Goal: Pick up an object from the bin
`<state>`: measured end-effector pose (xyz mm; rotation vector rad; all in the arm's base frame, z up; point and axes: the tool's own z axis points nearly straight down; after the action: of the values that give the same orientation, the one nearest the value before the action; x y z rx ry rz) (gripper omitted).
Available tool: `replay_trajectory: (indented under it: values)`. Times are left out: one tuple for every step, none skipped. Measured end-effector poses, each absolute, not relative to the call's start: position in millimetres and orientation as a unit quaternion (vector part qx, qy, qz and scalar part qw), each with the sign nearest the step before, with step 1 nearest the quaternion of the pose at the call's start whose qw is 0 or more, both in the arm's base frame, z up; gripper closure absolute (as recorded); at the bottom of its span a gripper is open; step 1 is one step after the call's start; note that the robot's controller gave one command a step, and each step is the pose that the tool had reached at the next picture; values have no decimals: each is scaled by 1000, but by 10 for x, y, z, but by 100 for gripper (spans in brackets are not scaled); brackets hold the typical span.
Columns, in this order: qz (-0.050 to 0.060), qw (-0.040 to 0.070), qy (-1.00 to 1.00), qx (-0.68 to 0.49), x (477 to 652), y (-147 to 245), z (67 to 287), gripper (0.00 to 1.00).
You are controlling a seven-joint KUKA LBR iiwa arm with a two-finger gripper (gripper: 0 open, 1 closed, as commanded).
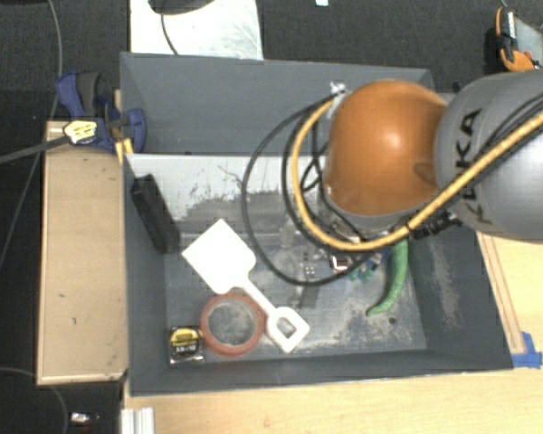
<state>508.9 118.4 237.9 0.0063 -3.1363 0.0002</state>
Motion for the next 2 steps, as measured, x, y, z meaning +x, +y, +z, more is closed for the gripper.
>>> replay_trajectory:
  values:
    - [-1, -1, -1000, -1, 5105, 1177, 2421, 0]
    - [-1, -3, -994, 106, 4880, 1309, 1242, 0]
